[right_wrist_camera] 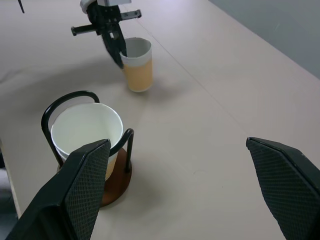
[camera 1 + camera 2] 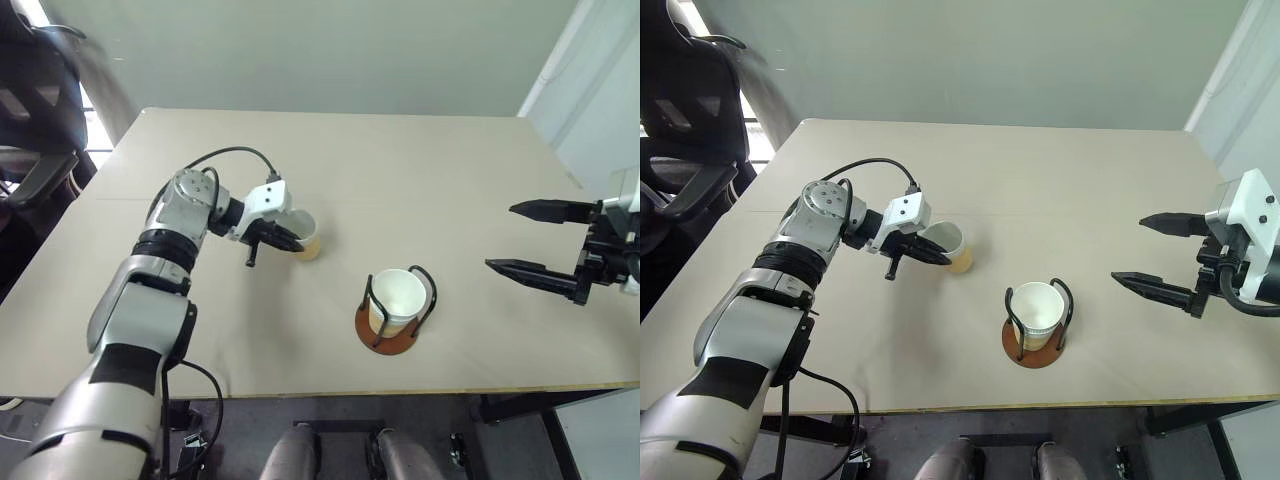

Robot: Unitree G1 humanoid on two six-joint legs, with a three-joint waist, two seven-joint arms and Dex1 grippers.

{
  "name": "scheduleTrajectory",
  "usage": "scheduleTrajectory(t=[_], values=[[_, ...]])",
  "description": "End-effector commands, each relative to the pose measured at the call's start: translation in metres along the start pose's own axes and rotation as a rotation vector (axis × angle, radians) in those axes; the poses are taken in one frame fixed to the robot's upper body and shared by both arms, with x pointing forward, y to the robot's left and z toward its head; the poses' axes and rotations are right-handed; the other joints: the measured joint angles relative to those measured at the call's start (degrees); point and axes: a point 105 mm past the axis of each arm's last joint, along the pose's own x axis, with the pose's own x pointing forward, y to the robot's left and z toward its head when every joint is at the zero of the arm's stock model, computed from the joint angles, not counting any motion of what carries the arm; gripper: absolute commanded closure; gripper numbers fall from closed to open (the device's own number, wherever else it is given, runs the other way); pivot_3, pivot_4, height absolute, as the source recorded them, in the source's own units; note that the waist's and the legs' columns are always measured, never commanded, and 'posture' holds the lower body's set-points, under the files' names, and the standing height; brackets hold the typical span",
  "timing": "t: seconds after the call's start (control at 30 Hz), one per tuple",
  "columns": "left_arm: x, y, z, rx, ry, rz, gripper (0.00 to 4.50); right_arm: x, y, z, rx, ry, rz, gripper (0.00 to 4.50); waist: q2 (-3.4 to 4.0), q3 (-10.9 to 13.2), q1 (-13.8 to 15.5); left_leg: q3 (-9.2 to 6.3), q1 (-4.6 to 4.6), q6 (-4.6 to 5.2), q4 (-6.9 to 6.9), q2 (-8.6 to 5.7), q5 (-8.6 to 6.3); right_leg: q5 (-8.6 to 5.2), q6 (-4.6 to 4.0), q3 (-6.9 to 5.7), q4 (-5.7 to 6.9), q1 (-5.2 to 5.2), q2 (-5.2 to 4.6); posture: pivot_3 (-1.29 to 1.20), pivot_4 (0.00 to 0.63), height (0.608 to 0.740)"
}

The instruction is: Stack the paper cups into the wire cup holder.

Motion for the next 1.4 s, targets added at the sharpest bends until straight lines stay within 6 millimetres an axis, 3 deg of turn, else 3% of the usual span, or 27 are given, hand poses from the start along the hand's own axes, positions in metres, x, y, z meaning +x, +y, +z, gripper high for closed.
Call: scheduleTrajectory(t=[0.03, 0.27, 0.37, 0.5, 0.67, 0.9, 1.3, 1.4], values=[[-0.012, 0.003, 0.022, 0.048, -0.050, -0.026, 4.46, -0.013, 0.005, 0.010, -0.046, -0.008, 0.031, 0.00, 0.00, 0.00, 0.06, 0.01, 0.00, 0.01, 0.00, 0.00, 0.00, 0.00, 0.00, 0.00, 0.00, -0.01, 0.00, 0.00, 0.150, 0.740], [-0.038, -0.002, 0.101, 0.176, -0.199, -0.082, 4.46, -0.055, 0.005, 0.032, -0.092, -0.039, 0.026, 0.00, -0.04, 0.02, 0.14, 0.03, -0.25, 0.04, -0.02, -0.01, -0.03, -0.01, 0.00, 0.00, -0.09, -0.17, -0.05, 0.00, 0.150, 0.740], [-0.050, -0.022, 0.138, 0.272, -0.249, -0.173, 4.46, -0.069, 0.008, 0.029, -0.116, 0.046, 0.029, 0.00, -0.03, 0.00, 0.05, 0.08, -0.17, 0.07, -0.10, -0.02, -0.09, -0.07, -0.09, 0.00, -0.16, -0.12, -0.11, 0.00, 0.150, 0.740], [-0.050, -0.052, 0.171, 0.363, -0.335, -0.317, 4.46, -0.078, 0.014, 0.024, -0.121, 0.104, 0.037, 0.00, 0.02, -0.01, 0.05, 0.16, -0.07, 0.04, -0.13, -0.05, -0.17, -0.21, -0.25, -0.01, -0.10, -0.10, -0.17, 0.00, 0.150, 0.740], [-0.043, -0.075, 0.190, 0.452, -0.380, -0.442, 4.46, -0.079, 0.012, 0.013, -0.124, 0.152, 0.012, 0.00, 0.02, 0.01, -0.23, 0.22, 0.01, 0.04, -0.12, -0.05, -0.17, -0.23, -0.27, -0.02, -0.02, -0.09, -0.21, 0.00, 0.150, 0.740], [-0.036, -0.079, 0.196, 0.507, -0.366, -0.478, 4.46, -0.082, 0.025, 0.016, -0.096, 0.120, 0.029, 0.00, 0.07, 0.03, -0.25, 0.23, 0.05, 0.08, -0.07, -0.09, -0.15, -0.28, -0.55, -0.02, 0.00, -0.02, -0.24, 0.00, 0.150, 0.740], [-0.010, -0.079, 0.191, 0.520, -0.330, -0.537, 4.46, -0.094, 0.042, 0.069, -0.051, -0.249, -0.027, 0.00, 0.10, 0.06, -0.20, 0.26, 0.03, 0.10, -0.04, -0.18, -0.15, -0.40, -0.51, 0.01, -0.03, 0.02, -0.30, 0.00, 0.150, 0.740], [-0.006, -0.078, 0.188, 0.514, -0.323, -0.542, 4.46, -0.090, 0.043, 0.068, -0.031, -0.230, -0.044, 0.00, 0.08, 0.07, -0.19, 0.25, 0.03, 0.10, -0.05, -0.17, -0.15, -0.33, -0.39, 0.00, -0.02, 0.02, -0.30, 0.00, 0.150, 0.740]])
